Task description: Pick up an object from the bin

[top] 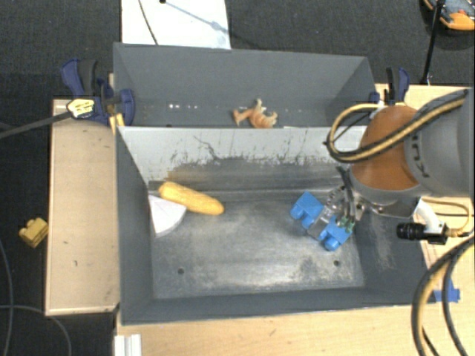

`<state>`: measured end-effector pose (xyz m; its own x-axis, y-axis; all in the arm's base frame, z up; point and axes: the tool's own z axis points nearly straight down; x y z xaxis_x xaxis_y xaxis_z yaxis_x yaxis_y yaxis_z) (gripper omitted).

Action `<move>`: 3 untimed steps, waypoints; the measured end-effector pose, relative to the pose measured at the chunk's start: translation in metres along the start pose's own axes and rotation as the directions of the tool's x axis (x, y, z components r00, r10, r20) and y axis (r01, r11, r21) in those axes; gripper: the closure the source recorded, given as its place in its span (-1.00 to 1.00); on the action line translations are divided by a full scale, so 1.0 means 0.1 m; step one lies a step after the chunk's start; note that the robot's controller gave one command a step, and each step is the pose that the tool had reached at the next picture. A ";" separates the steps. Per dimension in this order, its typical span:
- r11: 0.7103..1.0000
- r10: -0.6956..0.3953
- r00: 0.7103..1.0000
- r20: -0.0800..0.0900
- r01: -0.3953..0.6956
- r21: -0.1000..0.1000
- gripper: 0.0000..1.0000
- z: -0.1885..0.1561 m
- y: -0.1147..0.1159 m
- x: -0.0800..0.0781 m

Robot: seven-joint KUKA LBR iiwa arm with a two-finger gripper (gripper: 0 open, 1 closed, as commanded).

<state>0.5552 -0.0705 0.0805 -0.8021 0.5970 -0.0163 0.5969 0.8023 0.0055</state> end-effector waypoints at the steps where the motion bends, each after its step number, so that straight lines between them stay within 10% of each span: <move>1: 1.000 -0.003 1.000 -0.012 0.003 0.003 1.00 -0.15 0.00 0.01; 3: 1.000 -0.007 1.000 -0.013 0.007 0.004 1.00 -0.36 0.00 0.00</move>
Offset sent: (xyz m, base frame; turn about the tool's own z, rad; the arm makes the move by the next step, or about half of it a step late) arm 0.0000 0.0001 0.0323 -0.0001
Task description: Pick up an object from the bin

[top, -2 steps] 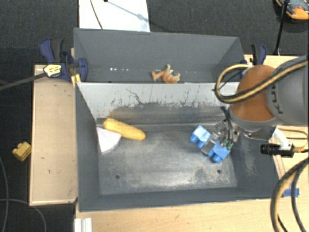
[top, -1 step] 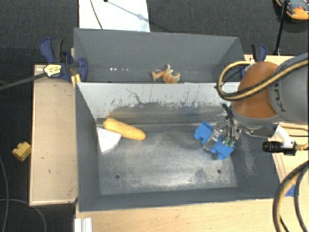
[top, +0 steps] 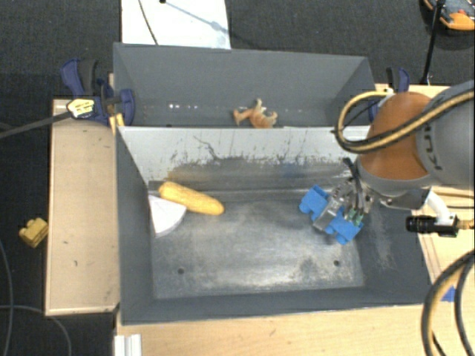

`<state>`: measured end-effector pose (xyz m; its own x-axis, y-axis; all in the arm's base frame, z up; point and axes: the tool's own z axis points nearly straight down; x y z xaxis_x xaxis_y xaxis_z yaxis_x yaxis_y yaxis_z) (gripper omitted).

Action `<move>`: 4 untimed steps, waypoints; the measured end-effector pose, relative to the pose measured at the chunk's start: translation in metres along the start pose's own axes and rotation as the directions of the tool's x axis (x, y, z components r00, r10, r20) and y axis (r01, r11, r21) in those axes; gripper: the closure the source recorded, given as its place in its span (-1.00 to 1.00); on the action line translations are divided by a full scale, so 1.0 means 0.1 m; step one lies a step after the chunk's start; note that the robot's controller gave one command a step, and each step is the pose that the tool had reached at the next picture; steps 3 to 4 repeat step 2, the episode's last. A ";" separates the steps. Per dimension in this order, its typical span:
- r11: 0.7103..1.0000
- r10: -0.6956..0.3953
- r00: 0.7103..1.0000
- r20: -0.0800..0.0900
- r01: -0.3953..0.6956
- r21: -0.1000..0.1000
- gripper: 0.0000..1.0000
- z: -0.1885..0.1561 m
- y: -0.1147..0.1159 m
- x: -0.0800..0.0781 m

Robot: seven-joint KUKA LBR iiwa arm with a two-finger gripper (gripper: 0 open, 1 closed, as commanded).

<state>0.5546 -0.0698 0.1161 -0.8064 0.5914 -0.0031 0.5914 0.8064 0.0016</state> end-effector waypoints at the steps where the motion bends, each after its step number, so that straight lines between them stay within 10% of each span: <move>1: 1.000 -0.002 1.000 -0.006 0.002 0.003 1.00 -0.13 -0.01 0.01; 4: 1.000 -0.003 1.000 -0.003 0.003 0.001 1.00 -0.30 0.00 0.00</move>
Offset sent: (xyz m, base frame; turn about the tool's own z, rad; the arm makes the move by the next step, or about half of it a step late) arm -0.0002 0.0001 0.0329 0.0000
